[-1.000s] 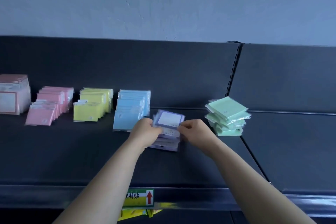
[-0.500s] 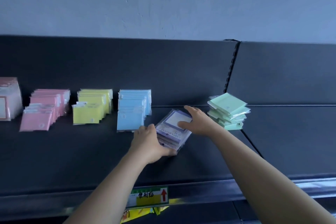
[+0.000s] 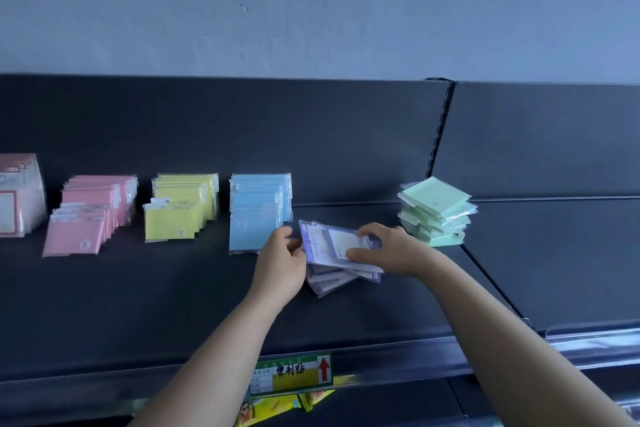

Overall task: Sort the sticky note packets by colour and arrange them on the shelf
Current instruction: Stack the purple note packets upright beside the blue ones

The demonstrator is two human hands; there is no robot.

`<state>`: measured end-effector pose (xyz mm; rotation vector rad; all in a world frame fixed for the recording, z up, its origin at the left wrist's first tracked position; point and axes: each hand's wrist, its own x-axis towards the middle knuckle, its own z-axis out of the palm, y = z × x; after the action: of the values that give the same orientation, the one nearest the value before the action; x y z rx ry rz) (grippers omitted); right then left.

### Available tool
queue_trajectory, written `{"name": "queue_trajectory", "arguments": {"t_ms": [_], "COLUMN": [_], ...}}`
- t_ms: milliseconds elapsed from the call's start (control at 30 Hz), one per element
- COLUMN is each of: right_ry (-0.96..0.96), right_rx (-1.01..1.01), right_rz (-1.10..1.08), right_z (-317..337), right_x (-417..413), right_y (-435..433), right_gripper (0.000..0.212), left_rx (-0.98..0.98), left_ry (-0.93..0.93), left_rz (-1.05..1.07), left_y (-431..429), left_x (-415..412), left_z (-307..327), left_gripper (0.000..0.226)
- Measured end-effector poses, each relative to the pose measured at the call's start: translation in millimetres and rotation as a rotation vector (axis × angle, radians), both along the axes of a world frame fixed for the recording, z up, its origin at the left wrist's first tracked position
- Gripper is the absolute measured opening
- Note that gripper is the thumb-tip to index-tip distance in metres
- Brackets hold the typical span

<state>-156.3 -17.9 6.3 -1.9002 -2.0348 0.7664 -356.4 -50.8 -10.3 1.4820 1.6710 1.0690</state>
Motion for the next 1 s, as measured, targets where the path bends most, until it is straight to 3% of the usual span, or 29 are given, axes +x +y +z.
{"name": "queue_trajectory", "arguments": {"t_ms": [100, 233, 367, 500, 600, 767, 900, 1000], "right_ry": [0.021, 0.093, 0.043, 0.053, 0.175, -0.007, -0.001, 0.191], "right_rx": [0.056, 0.047, 0.118, 0.237, 0.307, 0.165, 0.156, 0.227], "right_rz": [0.065, 0.071, 0.018, -0.034, -0.135, -0.137, -0.198, -0.216], "right_z": [-3.4, -6.4, -10.9, -16.2, -14.8, -11.4, -8.6, -6.1], "right_x": [-3.9, -4.1, -13.7, -25.6, -19.1, -26.1, -31.9, -26.6], "right_y": [-4.0, -7.7, -18.1, -23.8, -22.6, -23.6, -23.1, -21.9], "right_gripper": [0.077, 0.077, 0.067, 0.046, 0.027, 0.066, 0.093, 0.074], "left_rx": [-0.025, -0.189, -0.149, -0.114, -0.022, 0.125, 0.172, 0.149], "left_ry": [0.011, -0.505, -0.691, -0.723, -0.826, -0.831, -0.735, -0.668], "left_rz": [0.037, -0.022, -0.075, 0.085, 0.212, 0.312, 0.34, 0.326], "left_y": [-2.6, -11.9, -18.7, -18.2, -17.2, -23.7, -25.6, -26.5], "left_x": [1.0, -0.5, 1.0, 5.1, -4.7, -31.3, -41.9, -45.6], "left_z": [-3.7, 4.2, 2.5, -11.2, -13.0, -2.2, -1.5, -1.1], "left_gripper": [0.019, 0.029, 0.021, 0.072, 0.054, 0.01, 0.006, 0.005]}}
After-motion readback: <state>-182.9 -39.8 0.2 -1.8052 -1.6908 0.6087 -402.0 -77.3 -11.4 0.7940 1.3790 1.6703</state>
